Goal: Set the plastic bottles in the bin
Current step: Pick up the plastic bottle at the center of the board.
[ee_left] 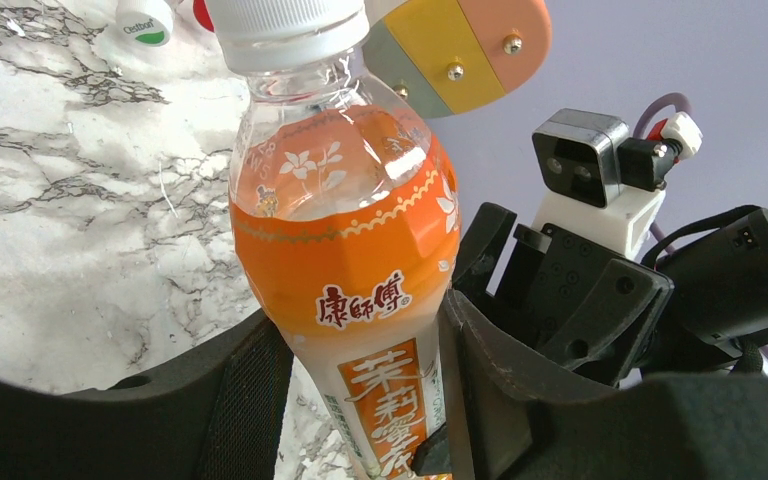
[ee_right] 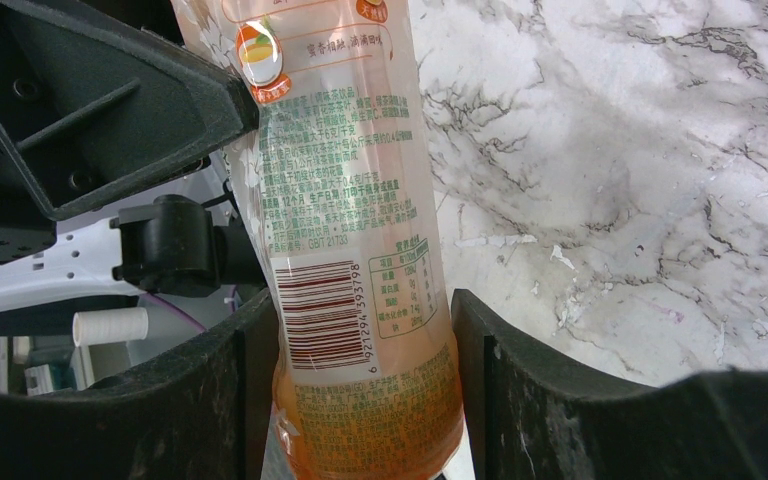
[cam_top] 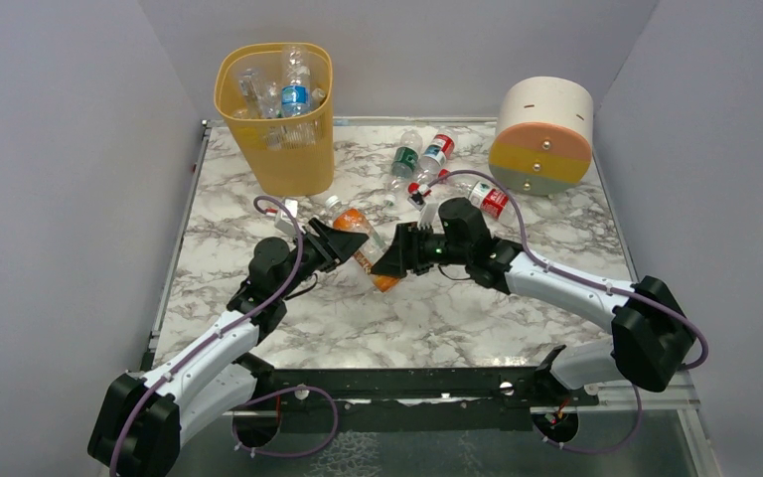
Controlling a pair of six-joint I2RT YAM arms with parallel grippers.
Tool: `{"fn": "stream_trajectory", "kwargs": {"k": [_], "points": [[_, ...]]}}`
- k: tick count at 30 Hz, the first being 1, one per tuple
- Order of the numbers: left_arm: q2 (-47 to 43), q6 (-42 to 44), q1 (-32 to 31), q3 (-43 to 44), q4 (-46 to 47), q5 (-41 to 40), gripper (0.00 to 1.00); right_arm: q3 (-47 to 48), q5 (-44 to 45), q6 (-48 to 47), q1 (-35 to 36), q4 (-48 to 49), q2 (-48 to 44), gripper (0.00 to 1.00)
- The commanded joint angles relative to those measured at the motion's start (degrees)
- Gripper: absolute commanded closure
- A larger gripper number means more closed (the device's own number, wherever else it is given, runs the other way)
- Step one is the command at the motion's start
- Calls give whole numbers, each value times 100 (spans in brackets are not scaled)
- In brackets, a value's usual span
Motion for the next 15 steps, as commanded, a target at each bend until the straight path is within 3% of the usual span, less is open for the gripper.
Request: {"fn": "stream_trajectory", "kwargs": {"k": [1, 15], "points": [[-4, 172, -38, 85, 91, 80, 53, 248, 113, -26, 72, -25, -3, 32], [9, 284, -36, 111, 49, 57, 53, 504, 378, -183, 68, -710, -391, 12]]}}
